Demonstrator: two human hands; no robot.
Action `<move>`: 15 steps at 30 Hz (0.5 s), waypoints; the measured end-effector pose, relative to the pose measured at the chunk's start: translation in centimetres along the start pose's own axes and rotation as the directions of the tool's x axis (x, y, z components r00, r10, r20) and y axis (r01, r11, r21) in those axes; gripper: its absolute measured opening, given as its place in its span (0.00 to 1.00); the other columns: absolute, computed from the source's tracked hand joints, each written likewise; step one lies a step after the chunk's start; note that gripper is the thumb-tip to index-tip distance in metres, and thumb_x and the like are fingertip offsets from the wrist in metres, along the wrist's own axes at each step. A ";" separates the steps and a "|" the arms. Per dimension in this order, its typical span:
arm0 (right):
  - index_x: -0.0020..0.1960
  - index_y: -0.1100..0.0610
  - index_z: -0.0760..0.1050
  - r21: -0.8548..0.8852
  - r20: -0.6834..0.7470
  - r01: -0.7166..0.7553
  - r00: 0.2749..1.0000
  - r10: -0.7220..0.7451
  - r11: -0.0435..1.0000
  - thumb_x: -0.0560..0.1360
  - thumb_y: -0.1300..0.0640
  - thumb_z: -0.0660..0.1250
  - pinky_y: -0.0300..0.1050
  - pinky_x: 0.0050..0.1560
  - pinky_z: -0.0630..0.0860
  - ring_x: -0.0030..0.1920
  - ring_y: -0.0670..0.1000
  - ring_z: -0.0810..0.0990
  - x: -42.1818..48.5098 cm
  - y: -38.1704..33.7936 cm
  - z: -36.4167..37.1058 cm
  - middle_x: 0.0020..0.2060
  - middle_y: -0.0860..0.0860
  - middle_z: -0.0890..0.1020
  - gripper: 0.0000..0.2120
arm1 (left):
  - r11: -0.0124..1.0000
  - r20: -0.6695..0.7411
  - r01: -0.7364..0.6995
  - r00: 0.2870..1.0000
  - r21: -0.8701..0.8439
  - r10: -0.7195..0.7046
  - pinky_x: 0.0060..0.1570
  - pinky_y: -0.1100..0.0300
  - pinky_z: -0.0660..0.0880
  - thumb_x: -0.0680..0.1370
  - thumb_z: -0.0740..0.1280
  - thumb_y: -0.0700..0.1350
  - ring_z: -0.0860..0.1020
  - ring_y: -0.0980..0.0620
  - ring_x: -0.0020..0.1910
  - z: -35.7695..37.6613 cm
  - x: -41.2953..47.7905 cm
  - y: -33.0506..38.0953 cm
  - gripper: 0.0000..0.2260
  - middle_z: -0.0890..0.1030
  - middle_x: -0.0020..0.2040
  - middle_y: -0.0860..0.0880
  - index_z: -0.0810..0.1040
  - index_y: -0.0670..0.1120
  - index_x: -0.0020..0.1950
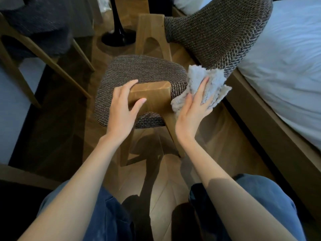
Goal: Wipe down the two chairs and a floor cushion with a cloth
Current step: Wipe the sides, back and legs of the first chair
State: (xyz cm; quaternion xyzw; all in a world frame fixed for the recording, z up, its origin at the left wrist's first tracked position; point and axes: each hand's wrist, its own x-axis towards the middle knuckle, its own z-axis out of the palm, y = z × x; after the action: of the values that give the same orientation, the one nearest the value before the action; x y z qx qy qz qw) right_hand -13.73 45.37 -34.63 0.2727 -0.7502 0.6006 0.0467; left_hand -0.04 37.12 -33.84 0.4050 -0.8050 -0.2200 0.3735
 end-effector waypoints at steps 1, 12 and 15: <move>0.78 0.50 0.51 -0.001 -0.039 0.040 0.998 -0.040 0.999 0.83 0.57 0.52 0.21 0.62 0.37 0.71 0.45 0.51 0.6 -0.5 0.0 0.78 0.56 0.52 0.25 | 1.000 0.007 -0.009 1.000 0.000 0.009 0.49 0.84 0.60 0.78 0.66 0.53 0.63 0.64 0.61 -0.1 -0.1 -0.1 0.23 0.68 0.69 0.49 0.65 0.55 0.72; 0.56 0.68 0.71 -0.096 0.066 -0.209 0.974 0.215 0.973 0.81 0.66 0.55 0.57 0.67 0.62 0.66 0.63 0.63 -1.7 1.9 -0.1 0.64 0.66 0.70 0.09 | 0.904 -0.036 -0.087 0.993 0.419 0.113 0.72 0.35 0.49 0.81 0.62 0.52 0.57 0.40 0.74 1.9 -0.7 3.4 0.21 0.62 0.73 0.40 0.66 0.50 0.73; 0.60 0.59 0.70 0.010 0.066 -0.231 0.971 0.229 0.973 0.82 0.64 0.53 0.62 0.65 0.65 0.62 0.62 0.70 -1.2 0.9 -0.9 0.59 0.61 0.73 0.10 | 0.847 0.000 -0.153 0.984 0.508 0.177 0.71 0.34 0.42 0.81 0.61 0.51 0.60 0.44 0.75 2.6 -0.8 4.2 0.21 0.68 0.71 0.44 0.66 0.50 0.73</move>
State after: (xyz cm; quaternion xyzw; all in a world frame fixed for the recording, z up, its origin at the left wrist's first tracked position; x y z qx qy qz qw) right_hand -13.37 46.75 -35.67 0.2035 -0.7725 0.5994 -0.0497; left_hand -3.79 40.28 -33.04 0.4232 -0.8573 0.0415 0.2903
